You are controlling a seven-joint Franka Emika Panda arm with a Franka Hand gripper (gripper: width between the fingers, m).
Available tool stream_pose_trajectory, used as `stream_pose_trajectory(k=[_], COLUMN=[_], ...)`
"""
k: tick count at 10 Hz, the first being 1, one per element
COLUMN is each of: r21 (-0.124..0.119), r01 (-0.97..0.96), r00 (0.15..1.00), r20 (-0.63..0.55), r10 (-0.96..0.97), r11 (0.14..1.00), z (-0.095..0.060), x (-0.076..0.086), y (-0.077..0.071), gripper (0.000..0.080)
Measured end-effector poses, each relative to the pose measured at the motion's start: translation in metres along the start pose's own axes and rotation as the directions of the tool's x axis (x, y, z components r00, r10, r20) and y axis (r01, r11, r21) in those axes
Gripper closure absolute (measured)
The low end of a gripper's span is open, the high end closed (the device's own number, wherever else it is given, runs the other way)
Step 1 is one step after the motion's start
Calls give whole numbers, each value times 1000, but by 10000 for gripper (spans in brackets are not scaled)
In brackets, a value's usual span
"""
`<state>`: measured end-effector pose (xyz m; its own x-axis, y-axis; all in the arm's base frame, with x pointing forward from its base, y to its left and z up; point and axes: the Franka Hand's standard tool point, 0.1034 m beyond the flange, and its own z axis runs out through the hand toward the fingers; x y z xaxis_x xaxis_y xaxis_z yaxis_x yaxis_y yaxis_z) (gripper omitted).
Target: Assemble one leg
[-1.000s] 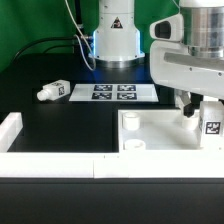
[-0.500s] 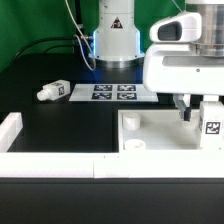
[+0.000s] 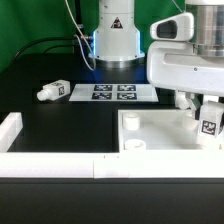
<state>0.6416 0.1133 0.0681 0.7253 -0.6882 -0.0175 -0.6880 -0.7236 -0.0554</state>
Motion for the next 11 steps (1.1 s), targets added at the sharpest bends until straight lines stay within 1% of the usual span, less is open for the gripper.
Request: stream_pose_trajectory(k=[1, 2, 3, 4, 5, 6, 7, 8, 9, 10, 11], r21=[-12, -22, -24, -20, -15, -12, -10, -8, -7, -7, -6], r01=[-122, -320, -440, -588, -697, -767, -838, -869, -864, -848, -845], r00=[992, 948, 898, 809, 716, 642, 546, 494, 503, 530, 535], r20=[3, -1, -2, 6, 11, 14, 14, 1, -1, 0, 4], r10=[122, 320, 440, 588, 698, 767, 838, 870, 864, 848, 845], r11=[992, 947, 898, 809, 716, 642, 546, 494, 503, 530, 535], z=[1, 0, 0, 0, 1, 1, 1, 0, 0, 1, 1], x=[-2, -2, 0, 3, 4, 4, 4, 2, 2, 2, 1], y=[1, 0, -2, -2, -1, -2, -2, -3, -3, -3, -4], gripper=[515, 515, 515, 515, 515, 515, 515, 515, 515, 449, 286])
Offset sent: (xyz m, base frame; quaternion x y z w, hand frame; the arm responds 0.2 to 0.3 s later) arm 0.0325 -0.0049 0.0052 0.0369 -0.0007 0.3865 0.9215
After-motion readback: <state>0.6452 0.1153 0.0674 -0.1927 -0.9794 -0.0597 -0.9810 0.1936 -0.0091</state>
